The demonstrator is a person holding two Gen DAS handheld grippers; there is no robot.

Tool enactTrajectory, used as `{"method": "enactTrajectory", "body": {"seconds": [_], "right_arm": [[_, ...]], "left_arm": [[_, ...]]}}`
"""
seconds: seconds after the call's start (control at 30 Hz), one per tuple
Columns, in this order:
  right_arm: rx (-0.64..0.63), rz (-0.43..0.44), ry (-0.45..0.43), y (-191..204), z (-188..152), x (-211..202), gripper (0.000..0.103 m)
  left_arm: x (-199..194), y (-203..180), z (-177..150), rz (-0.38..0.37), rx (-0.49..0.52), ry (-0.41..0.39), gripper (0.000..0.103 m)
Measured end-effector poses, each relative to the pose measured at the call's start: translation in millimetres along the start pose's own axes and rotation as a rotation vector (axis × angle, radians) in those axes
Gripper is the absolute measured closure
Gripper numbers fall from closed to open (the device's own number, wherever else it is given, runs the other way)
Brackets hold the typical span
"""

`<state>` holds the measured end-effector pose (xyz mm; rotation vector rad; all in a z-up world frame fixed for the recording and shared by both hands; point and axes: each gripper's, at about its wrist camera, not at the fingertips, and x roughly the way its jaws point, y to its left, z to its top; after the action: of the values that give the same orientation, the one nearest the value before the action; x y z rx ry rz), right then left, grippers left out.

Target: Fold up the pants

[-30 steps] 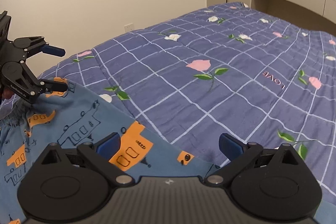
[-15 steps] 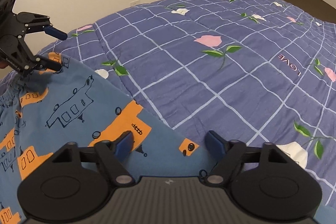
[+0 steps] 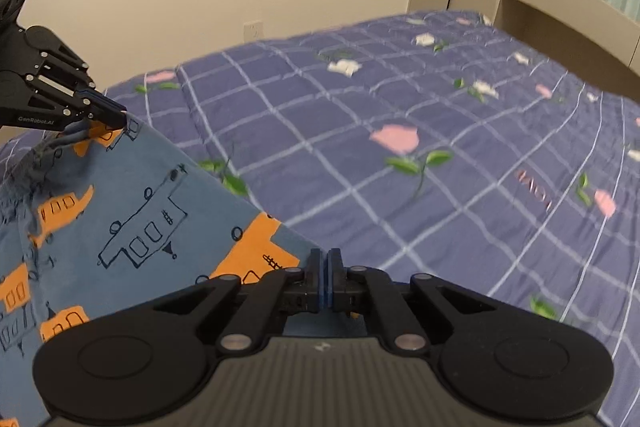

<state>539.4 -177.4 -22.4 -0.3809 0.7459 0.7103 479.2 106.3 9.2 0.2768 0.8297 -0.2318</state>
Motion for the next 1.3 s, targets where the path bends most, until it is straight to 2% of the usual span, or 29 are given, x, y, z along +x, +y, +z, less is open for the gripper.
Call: {"method": "enactTrajectory", "body": {"seconds": [0.13,0.23,0.3,0.37,0.4,0.5,0.53,0.6,0.67,0.8,1.0,1.3], "right_arm": [[0.007,-0.020,0.011,1,4,15,0.101],[0.011,-0.010,0.043,2,-2,27,0.098],[0.047,0.021,0.016,-4,-7,25,0.087],[0.078,0.052,-0.007,-11,-9,21,0.060],[0.081,0.050,-0.012,-13,-9,20,0.056],[0.089,0.050,0.010,-19,-8,28,0.054],[0.095,0.049,0.026,-20,-8,33,0.054],[0.109,0.065,0.050,-20,-11,40,0.060],[0.137,0.096,0.052,-19,-13,42,0.096],[0.083,0.039,0.016,-1,-12,22,0.101],[0.066,-0.041,-0.127,33,-20,-58,0.101],[-0.040,-0.103,-0.221,116,-73,-175,0.101]], "left_arm": [[18,4,-7,-0.018,-0.020,0.045,0.102],[27,7,-14,-0.052,-0.036,0.059,0.088],[24,12,-15,-0.069,-0.052,0.041,0.077],[22,17,-15,-0.081,-0.063,0.030,0.064],[21,18,-16,-0.080,-0.065,0.025,0.059],[24,20,-16,-0.067,-0.062,0.052,0.062],[26,21,-16,-0.068,-0.066,0.067,0.065],[30,21,-18,-0.082,-0.084,0.097,0.099],[27,19,-20,-0.081,-0.097,0.094,0.103],[2,8,-20,-0.041,-0.072,0.022,0.103],[-61,-7,-31,-0.037,-0.024,-0.116,0.103],[-154,-42,-89,-0.097,0.114,-0.285,0.103]]}}
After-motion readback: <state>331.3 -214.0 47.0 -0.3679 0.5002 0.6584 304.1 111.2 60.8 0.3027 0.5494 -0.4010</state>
